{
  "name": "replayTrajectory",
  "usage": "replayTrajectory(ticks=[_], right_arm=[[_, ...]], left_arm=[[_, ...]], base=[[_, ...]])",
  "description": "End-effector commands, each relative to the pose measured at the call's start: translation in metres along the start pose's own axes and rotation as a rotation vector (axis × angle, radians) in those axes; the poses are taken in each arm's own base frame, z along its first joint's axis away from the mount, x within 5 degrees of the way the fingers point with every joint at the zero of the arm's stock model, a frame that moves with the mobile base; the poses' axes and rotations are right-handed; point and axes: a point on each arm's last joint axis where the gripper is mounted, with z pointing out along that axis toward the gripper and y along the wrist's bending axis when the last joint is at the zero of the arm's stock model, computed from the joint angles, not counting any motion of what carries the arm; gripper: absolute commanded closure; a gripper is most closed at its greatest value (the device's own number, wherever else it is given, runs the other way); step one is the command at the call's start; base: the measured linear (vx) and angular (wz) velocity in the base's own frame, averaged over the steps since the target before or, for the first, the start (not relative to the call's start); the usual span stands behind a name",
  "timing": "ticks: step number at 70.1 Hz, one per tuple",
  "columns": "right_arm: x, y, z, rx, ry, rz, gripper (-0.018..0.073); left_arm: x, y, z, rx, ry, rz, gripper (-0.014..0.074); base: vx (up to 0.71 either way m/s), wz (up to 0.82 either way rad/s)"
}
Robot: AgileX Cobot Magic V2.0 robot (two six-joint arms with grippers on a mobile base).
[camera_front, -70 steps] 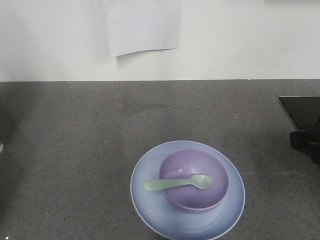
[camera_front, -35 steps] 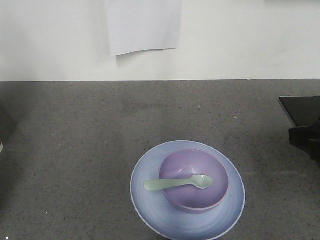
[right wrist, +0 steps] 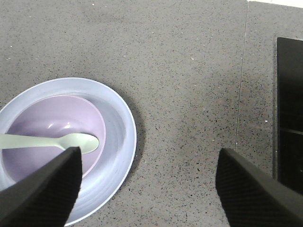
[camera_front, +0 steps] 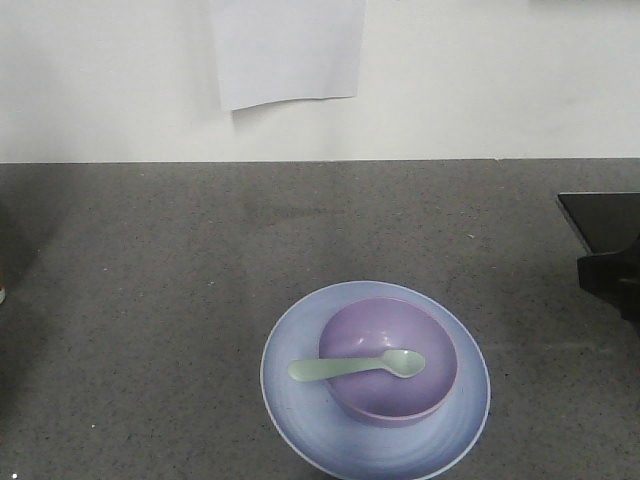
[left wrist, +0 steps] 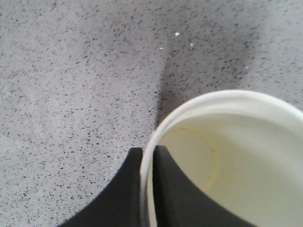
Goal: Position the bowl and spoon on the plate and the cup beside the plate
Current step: 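Move the left gripper down to grasp the brown paper cup rim, then carry the paper cup with the left gripper beside the plate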
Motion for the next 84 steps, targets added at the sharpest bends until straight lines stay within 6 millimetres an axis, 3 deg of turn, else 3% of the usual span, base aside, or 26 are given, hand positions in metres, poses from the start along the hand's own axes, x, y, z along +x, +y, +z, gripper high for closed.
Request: replayTrajectory(ticks=[1, 20, 30, 47, 57, 84], right_arm=[[-0.011, 0.000, -0.006, -0.002, -0.093, 0.000, -0.0010], [-0.011, -0.001, -0.006, 0.002, -0.095, -0.004, -0.0010], [-0.011, -0.001, -0.006, 0.002, -0.095, -0.006, -0.0010], [-0.011, -0.001, -0.006, 0.002, -0.095, -0.007, -0.0010], [-0.012, -0.001, -0.006, 0.001, -0.098, -0.007, -0.0010], [-0.011, -0.001, -0.006, 0.001, -0.092, -0.005, -0.0010]], left_arm=[[0.002, 0.002, -0.041, 0.019, -0.120, 0.029, 0.0605], [0.027, -0.030, -0.106, 0.388, -0.224, 0.125, 0.0605], [0.051, -0.054, -0.134, 0.530, -0.275, 0.208, 0.0605], [0.120, -0.085, -0.131, 0.593, -0.255, 0.296, 0.0605], [0.150, -0.098, -0.125, 0.625, -0.226, 0.352, 0.0605], [0.169, -0.133, -0.122, 0.612, -0.187, 0.457, 0.0605]], base=[[0.00, 0.00], [0.00, 0.00], [0.00, 0.00], [0.00, 0.00], [0.00, 0.00], [0.00, 0.00]])
